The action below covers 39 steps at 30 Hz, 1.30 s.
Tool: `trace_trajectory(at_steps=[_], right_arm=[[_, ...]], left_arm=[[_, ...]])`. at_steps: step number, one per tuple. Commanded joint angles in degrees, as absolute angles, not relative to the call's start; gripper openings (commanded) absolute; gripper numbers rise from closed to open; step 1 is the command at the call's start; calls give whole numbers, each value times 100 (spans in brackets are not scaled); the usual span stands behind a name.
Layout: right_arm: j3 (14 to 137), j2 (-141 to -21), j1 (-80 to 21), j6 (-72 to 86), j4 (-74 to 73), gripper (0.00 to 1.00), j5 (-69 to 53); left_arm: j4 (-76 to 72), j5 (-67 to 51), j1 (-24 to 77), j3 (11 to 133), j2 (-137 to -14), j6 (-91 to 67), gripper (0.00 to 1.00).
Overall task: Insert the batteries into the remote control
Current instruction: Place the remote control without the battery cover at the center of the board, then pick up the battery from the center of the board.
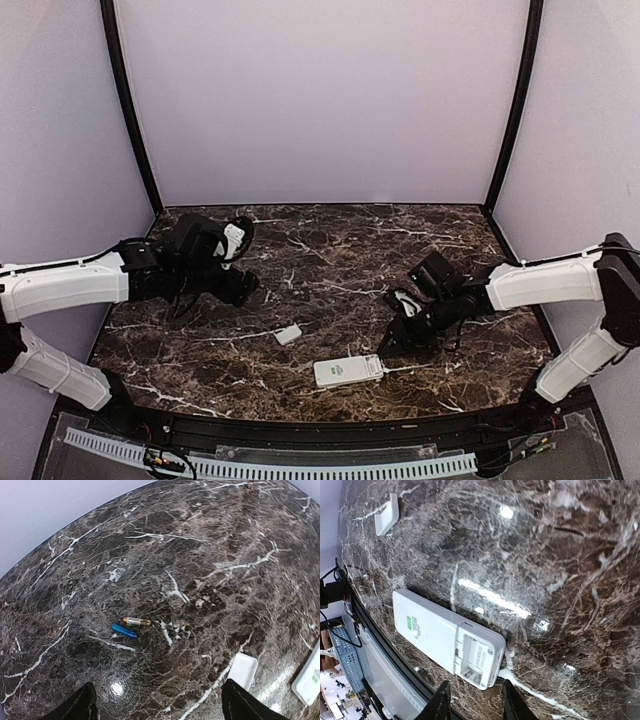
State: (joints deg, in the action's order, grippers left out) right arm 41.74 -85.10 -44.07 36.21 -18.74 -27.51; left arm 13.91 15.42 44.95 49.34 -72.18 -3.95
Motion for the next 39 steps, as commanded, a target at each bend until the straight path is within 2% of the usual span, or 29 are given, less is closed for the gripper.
trace_trajectory(at_steps=[1,7,9,15,19,31,39], right_arm=[[4579,-8339,-4377,3340,-2321,32,-2264],[4710,-8399,-4380,3139,-2303,31,-2164],[4696,-8383,-4378,3096,-2292,31,-2122],[4629,-8357,-4382,3030,-2233,31,-2041],[4593,-8381,-4379,3006,-2198,30,-2057],[4494,-8369,-4384,3032,-2093,29,-2118],[4554,-8380,-4381,3008,-2124,29,-2127]], left_arm=[[2121,1613,4133,5583,-7779,-1539,85],[2122,1491,3583,6186,-8848,-2289,84],[2251,1599,3387,6428,-9219,-2445,80],[2498,1796,3292,7106,-10229,-2297,61],[2480,1615,3210,7281,-10647,-2385,53],[2257,1534,3138,7182,-11152,-2452,50],[2221,1456,3042,6979,-11215,-2492,43]])
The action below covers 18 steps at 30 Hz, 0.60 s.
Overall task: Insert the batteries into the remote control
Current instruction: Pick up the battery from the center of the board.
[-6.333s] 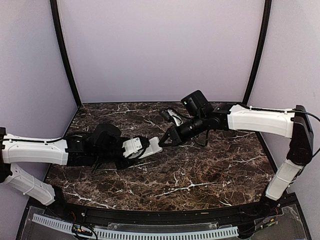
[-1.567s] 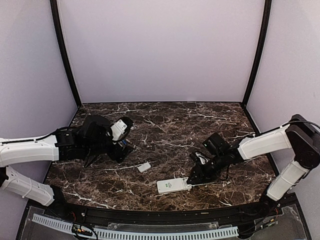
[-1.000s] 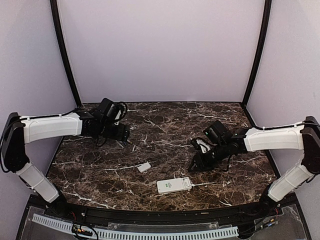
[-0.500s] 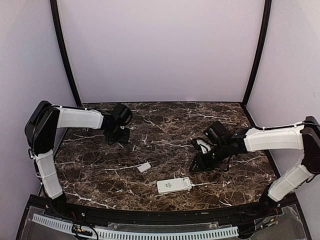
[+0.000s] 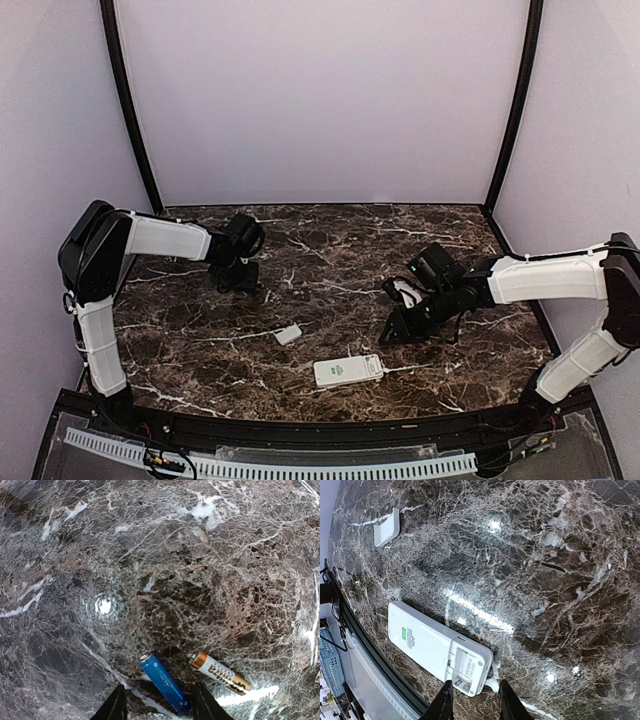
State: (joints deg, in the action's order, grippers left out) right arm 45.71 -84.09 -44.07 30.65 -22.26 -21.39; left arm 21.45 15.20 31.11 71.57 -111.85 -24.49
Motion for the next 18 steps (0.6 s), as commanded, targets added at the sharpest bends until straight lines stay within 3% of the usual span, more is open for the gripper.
trace_trajectory(at_steps=[1,8,12,18], right_arm=[[4579,-8392,-4379,2999,-2127,29,-2136],[4726,-8457,-4377,2936,-2211,29,-2136],[4755,-8441,-4375,2918,-2265,29,-2128],[4794,-8382,-4377,2918,-2314,28,-2119]], left_arm=[[2218,1453,3041,6950,-11215,-2489,40],[2110,1328,2973,6734,-11179,-2547,27],[2052,1306,2922,6608,-11104,-2593,14],[1983,1344,2885,6395,-10911,-2699,9]])
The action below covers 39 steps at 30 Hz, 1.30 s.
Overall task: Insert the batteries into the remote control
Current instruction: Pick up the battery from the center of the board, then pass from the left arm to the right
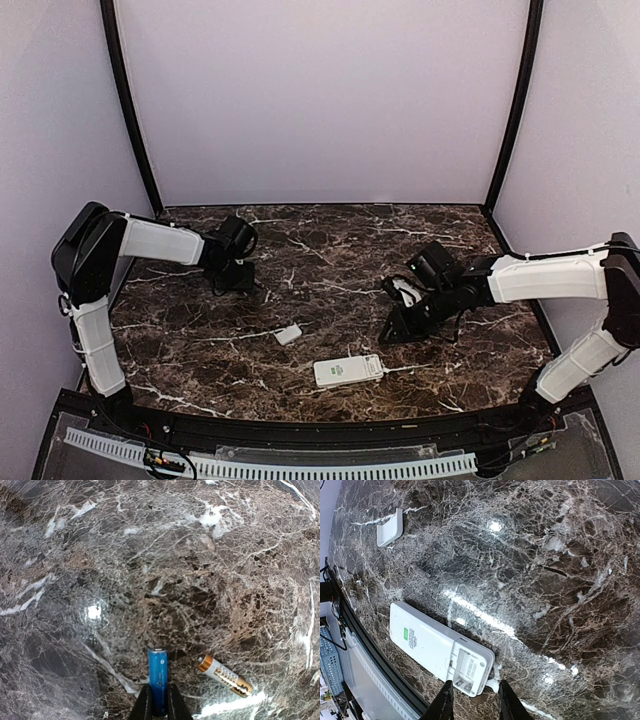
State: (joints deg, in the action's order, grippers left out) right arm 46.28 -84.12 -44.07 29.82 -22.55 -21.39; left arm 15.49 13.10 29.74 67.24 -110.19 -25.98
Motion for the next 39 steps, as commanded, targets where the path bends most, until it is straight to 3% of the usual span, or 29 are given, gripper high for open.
trace_trajectory(at_steps=[1,7,13,19,24,33,39], right_arm=[[4803,-8366,-4381,2918,-2314,29,-2120],[4909,-8202,-4378,2893,-2370,29,-2095],[5192,-7807,-4379,2664,-2327,29,-2168],[5715,-7421,-4384,2418,-1922,29,-2349],[6111,-7170,-4524,2334,-851,29,-2802],[6528,-7361,-5291,1934,464,31,-3059],[6322,-7324,-5466,1912,1204,33,-3546]], left_arm=[[1976,1391,2883,6347,-10879,-2734,9],[1635,1582,2889,5979,-10133,-2869,6],[713,1811,3121,5321,-8514,-2517,5],[-1120,2155,4437,4584,-7048,-1081,5],[-2573,1270,5280,4027,-6302,-512,4],[-3888,523,6590,3882,-6376,773,3],[-4445,372,6843,3835,-6630,1005,3]])
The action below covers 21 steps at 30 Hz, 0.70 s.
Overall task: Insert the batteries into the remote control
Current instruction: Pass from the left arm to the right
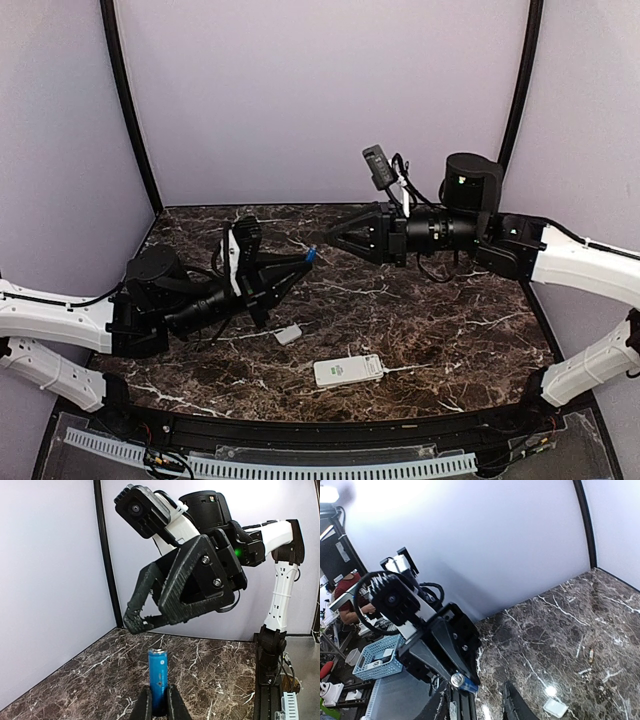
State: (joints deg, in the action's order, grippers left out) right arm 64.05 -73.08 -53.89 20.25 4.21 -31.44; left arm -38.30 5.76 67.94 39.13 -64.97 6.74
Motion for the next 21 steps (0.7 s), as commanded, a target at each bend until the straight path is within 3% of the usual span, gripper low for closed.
trace_trajectory(at_steps=[1,5,21], right_arm=[[6264,-7319,-5474,1930,1272,31,-3566],[6104,-7298,-5493,1955,1483,28,-3688],[5714,-7198,-5563,1800,1407,33,-3602]], left_arm=[[-4449,340,6849,3874,-6691,943,3],[-4517,264,6888,3956,-6881,750,3],[-4700,193,6891,3985,-6976,345,3]])
